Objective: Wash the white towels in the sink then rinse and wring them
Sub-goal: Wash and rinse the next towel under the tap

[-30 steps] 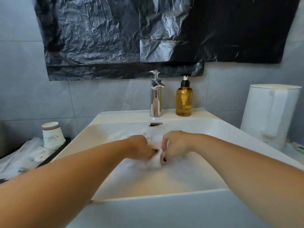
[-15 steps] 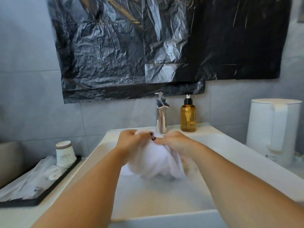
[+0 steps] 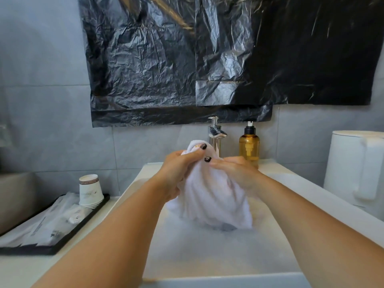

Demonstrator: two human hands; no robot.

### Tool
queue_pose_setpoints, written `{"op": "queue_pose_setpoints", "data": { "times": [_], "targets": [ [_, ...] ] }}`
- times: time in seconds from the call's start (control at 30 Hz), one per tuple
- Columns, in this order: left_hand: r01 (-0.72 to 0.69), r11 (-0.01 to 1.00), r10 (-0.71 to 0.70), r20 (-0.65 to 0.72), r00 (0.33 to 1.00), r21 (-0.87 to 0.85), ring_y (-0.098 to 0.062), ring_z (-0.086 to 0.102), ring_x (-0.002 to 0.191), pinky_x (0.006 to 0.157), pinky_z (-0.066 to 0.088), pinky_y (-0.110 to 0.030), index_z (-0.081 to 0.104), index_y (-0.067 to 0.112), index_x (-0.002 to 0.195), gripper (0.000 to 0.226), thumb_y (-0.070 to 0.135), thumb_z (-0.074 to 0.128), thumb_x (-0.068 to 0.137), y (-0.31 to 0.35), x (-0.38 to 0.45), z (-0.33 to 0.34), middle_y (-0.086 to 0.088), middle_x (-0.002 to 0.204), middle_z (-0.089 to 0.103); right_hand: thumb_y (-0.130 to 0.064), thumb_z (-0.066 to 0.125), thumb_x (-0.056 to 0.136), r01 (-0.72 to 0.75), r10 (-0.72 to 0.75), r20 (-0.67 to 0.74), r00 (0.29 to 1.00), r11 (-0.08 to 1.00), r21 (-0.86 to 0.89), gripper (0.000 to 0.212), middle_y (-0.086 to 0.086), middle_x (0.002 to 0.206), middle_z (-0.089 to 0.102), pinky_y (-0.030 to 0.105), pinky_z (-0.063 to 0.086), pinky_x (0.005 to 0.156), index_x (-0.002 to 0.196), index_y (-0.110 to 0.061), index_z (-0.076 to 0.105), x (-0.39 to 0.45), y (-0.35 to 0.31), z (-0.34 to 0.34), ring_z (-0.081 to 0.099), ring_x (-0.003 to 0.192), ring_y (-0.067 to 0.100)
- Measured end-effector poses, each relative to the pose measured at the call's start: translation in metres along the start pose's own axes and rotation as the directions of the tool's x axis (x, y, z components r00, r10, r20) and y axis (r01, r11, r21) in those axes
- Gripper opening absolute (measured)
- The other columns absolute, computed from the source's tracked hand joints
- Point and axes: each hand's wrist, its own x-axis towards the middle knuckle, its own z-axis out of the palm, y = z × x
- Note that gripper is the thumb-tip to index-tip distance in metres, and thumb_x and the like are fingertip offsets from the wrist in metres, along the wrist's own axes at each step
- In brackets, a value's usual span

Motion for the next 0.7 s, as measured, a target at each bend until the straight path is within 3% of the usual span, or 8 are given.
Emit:
{"op": "queue_pose_setpoints", "data": {
  "times": [0.13,0.27,0.37,0.43,0.5,0.57,0.63,0.7],
  "targets": [
    [-0.045,0.997,0.046,-0.019,0.999,0.062,-0.032,0.059,0.079,0.071,0.041,-0.038,0.065,-0.006,0.107,0.084,0.06,0.078,0.057,-0.001,-0.003,0.011,-0.019,0.09,0.066,-0.018,0.078,0.078,0.061,-0.061,-0.006,0.998,0.982,0.177,0.014,0.013,0.098,0.075,0.047,0.051,0.094,0.091,-0.012,0.074,-0.001,-0.003,0.001,0.069,0.096,0.032],
    [-0.016,0.89,-0.059,0.149,0.987,0.455,-0.019,0.062,0.09,0.072,0.049,-0.029,0.059,0.015,0.113,0.077,0.061,0.083,0.057,-0.009,-0.01,0.011,0.003,0.105,0.064,-0.018,0.075,0.074,0.381,-0.232,-0.369,0.9,0.83,0.407,0.012,0.009,0.089,0.069,0.031,0.048,0.074,0.085,-0.014,0.072,0.0,-0.02,-0.011,0.061,0.08,0.017],
    [-0.044,0.63,-0.117,0.151,0.982,0.775,-0.021,0.057,0.1,0.084,0.043,-0.028,0.059,0.017,0.118,0.045,0.046,0.072,0.086,-0.015,-0.01,0.02,0.004,0.111,0.06,-0.014,0.072,0.082,0.498,-0.282,-0.657,0.699,0.851,0.165,0.018,0.001,0.066,0.044,0.022,0.031,0.051,0.07,-0.013,0.059,-0.005,-0.024,-0.026,0.038,0.06,0.007],
    [-0.041,0.638,-0.071,0.113,0.991,0.769,-0.02,0.055,0.09,0.076,0.041,-0.027,0.065,0.018,0.094,0.018,0.035,0.064,0.094,-0.01,-0.009,0.015,0.003,0.095,0.061,-0.019,0.071,0.081,0.345,-0.339,-0.703,0.626,0.928,-0.14,0.034,0.001,0.06,0.031,0.029,0.022,0.048,0.06,-0.004,0.049,-0.002,-0.02,-0.036,0.03,0.059,0.013],
    [-0.046,0.706,-0.007,0.072,0.997,0.706,-0.016,0.052,0.083,0.069,0.041,-0.025,0.068,0.017,0.081,0.016,0.023,0.062,0.095,-0.007,-0.008,0.003,0.006,0.082,0.06,-0.026,0.069,0.082,-0.027,-0.202,-0.629,0.75,0.942,-0.335,0.038,0.005,0.058,0.038,0.03,0.026,0.047,0.063,0.002,0.052,0.0,-0.015,-0.045,0.037,0.06,0.021],
    [-0.086,0.799,0.093,0.019,0.995,0.595,-0.013,0.056,0.077,0.066,0.044,-0.024,0.072,0.013,0.085,0.011,0.014,0.065,0.092,-0.002,-0.008,-0.005,0.002,0.08,0.064,-0.03,0.074,0.08,-0.363,0.146,-0.429,0.892,0.797,-0.483,0.032,0.006,0.069,0.052,0.026,0.035,0.048,0.074,-0.005,0.053,-0.006,-0.01,-0.045,0.05,0.063,0.023],
    [-0.151,0.874,0.201,-0.061,0.978,0.462,-0.012,0.057,0.063,0.055,0.044,-0.017,0.069,0.013,0.077,0.011,0.005,0.069,0.085,0.006,-0.01,-0.002,-0.001,0.07,0.063,-0.029,0.078,0.074,-0.413,0.353,-0.225,0.908,0.668,-0.62,0.036,0.009,0.087,0.059,0.028,0.051,0.061,0.089,-0.008,0.054,-0.009,-0.001,-0.036,0.06,0.078,0.023],
    [-0.231,0.885,0.296,-0.104,0.95,0.403,-0.01,0.05,0.052,0.045,0.039,-0.013,0.065,0.014,0.067,0.017,0.002,0.072,0.076,0.016,-0.012,0.009,0.0,0.058,0.055,-0.025,0.077,0.073,-0.192,0.17,-0.095,0.981,0.764,-0.616,0.04,0.007,0.107,0.061,0.033,0.054,0.085,0.105,-0.012,0.057,-0.005,0.002,-0.022,0.06,0.101,0.022]
  ]
}}
